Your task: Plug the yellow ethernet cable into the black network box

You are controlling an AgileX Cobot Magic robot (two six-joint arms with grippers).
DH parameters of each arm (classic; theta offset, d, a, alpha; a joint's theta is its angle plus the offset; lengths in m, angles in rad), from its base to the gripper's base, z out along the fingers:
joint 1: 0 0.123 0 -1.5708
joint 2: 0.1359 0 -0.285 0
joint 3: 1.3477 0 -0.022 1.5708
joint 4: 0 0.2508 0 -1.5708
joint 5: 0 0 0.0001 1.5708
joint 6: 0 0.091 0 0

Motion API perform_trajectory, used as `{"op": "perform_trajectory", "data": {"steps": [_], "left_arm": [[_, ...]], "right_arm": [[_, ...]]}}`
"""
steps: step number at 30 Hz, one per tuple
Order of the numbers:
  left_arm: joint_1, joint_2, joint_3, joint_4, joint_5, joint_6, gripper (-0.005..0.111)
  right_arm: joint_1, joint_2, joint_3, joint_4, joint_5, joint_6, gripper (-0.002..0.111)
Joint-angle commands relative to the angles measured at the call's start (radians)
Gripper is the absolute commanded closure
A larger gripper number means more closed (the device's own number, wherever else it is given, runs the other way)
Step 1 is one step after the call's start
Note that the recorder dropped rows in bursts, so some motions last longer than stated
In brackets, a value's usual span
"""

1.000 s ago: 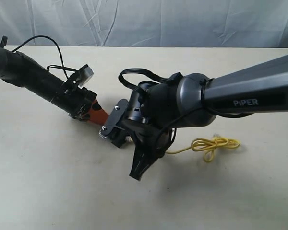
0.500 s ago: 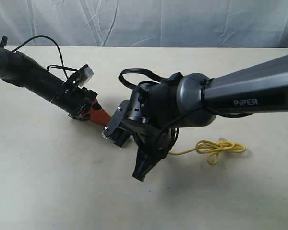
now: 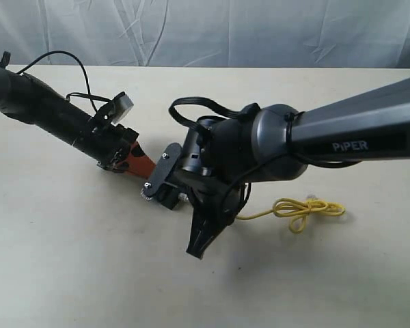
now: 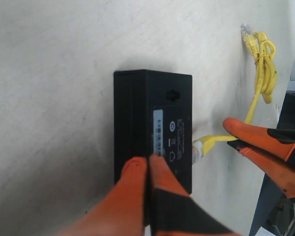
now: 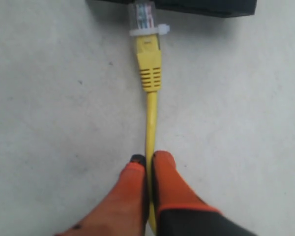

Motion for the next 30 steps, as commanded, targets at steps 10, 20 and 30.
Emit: {"op": "perform_trajectory", "data": {"steps": [10, 20, 30], "left_arm": [[-0.001, 0.013, 0.006, 0.0, -0.006, -0.008, 0.107], [-0.001, 0.013, 0.006, 0.0, -0.006, -0.008, 0.107], [-0.001, 0.013, 0.006, 0.0, -0.006, -0.008, 0.107]], "right_arm": [[-0.001, -0.007, -0.004, -0.005, 0.04, -0.007, 0.109], [-0.001, 0.032, -0.004, -0.021, 0.007, 0.017, 0.109], [-0.001, 0.007, -0.004, -0.046, 0.022, 0.027, 0.109]]}}
